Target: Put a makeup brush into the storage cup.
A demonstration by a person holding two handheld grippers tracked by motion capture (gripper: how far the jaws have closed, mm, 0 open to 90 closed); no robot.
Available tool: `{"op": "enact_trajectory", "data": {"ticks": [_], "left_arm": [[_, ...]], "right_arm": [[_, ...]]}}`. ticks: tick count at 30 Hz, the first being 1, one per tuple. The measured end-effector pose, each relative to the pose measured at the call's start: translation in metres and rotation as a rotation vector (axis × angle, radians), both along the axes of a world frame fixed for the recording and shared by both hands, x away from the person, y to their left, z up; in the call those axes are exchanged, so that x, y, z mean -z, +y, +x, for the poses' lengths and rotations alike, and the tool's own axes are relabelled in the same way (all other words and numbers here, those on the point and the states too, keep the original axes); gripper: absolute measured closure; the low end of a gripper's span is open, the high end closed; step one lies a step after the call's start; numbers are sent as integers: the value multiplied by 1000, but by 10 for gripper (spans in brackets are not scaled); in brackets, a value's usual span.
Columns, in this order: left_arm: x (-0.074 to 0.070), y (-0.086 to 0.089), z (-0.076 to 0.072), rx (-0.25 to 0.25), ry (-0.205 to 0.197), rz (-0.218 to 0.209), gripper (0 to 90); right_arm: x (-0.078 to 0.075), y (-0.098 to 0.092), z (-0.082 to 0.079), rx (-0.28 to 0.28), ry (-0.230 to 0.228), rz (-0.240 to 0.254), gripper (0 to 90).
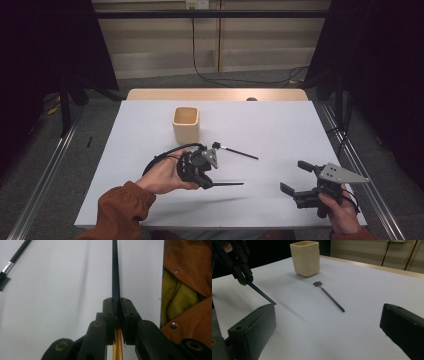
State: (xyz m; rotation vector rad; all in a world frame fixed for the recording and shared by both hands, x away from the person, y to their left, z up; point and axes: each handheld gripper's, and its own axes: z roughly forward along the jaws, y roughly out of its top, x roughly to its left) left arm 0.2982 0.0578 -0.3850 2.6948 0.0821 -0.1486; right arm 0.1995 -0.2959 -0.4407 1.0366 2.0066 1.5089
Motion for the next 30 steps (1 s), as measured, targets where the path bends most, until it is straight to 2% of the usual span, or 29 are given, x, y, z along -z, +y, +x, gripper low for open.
{"op": "enact_trajectory", "data": {"ticks": [4, 7, 10, 17, 18, 19, 24, 30], "left_arm": [[2, -2, 0, 8, 2, 12, 834], [2, -1, 1, 6, 5, -1, 834], [3, -1, 1, 7, 14, -11, 834], [6, -2, 1, -5, 27, -40, 834], [6, -2, 1, -3, 28, -38, 834], [7, -2, 1, -5, 31, -39, 834], [5, -2, 0, 3, 29, -40, 834], [3, 0, -1, 3, 29, -54, 834]], "right_arm": [[0, 0, 0, -7, -2, -6, 0], [0, 1, 0, -10, 0, -7, 0], [0, 2, 1, -17, 5, 17, 0], [-3, 6, 5, -47, -12, 14, 0], [-4, 6, 6, -50, -10, 38, 0], [-4, 6, 6, -50, -10, 38, 0], [-11, 6, 10, -53, -36, 41, 0], [-28, 10, 17, -55, -84, 61, 0]]}}
